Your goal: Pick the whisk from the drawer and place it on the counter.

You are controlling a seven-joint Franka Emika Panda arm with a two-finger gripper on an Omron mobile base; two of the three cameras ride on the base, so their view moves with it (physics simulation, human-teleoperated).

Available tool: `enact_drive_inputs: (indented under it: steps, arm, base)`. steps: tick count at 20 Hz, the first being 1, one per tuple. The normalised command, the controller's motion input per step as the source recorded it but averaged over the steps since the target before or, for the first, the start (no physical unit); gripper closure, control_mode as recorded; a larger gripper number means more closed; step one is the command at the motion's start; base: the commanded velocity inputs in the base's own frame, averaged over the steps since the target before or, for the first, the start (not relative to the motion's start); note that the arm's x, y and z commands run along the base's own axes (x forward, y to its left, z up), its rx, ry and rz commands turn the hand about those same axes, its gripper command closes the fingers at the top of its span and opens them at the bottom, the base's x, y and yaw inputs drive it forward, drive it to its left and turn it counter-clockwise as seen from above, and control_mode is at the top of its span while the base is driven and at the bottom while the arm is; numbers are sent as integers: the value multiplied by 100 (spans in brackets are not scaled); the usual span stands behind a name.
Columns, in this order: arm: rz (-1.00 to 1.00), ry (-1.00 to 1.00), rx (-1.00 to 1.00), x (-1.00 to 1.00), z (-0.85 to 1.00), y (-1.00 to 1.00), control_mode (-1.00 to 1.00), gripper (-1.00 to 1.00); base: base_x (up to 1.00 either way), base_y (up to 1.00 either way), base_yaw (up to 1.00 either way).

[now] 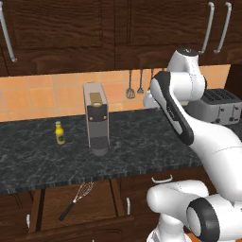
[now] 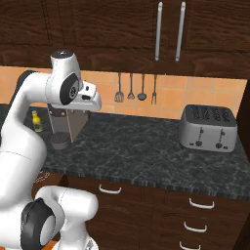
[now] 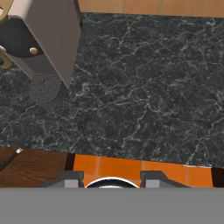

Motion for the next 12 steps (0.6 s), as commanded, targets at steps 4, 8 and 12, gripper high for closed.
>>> enact_drive_inputs:
  steps: [4, 8, 12]
  arm:
    - [0, 0, 0, -25, 0, 1, -100, -100]
    - [-5, 5, -1, -43, -2, 51, -100, -100]
    - [-6, 7, 0, -68, -14, 68, -100, -100]
  base:
    - [0, 0, 0]
    - [0, 0, 0]
    - [0, 0, 0]
